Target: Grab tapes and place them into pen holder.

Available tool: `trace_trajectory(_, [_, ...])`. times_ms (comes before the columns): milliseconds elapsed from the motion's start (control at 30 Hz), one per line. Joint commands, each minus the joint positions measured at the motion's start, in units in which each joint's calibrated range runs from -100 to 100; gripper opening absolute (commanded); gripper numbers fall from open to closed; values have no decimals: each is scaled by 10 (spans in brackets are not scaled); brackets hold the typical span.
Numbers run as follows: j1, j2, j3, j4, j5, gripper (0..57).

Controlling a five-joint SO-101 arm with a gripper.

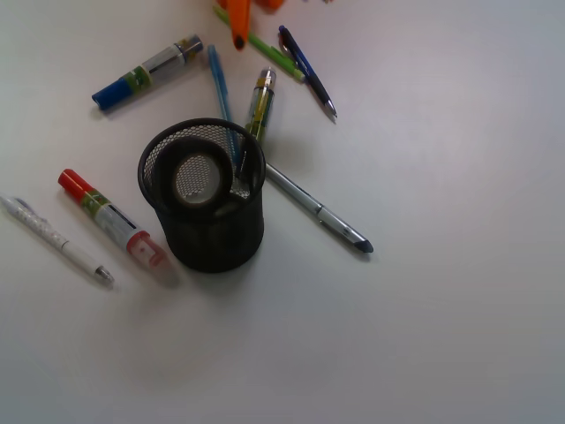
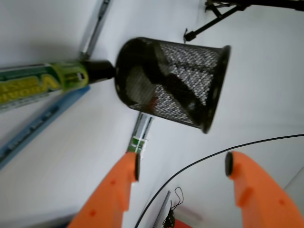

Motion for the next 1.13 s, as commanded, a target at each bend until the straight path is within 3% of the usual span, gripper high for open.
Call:
trace_trajectory(0, [-12,-48,61,17,0,208])
trace_trajectory(100, [-13,-42,61,38,-13,197])
trace_trajectory(167, [-11,-42,64,52,-21,124])
trace_trajectory(233, [-14,-42,64,79,-30,17])
trace_trajectory(267, [-14,-42,64,96,-35,0])
trace_trajectory(600, [-19,-48,35,208,-38,2])
trace_trajectory(1100, [-20,-48,29,214,-38,2])
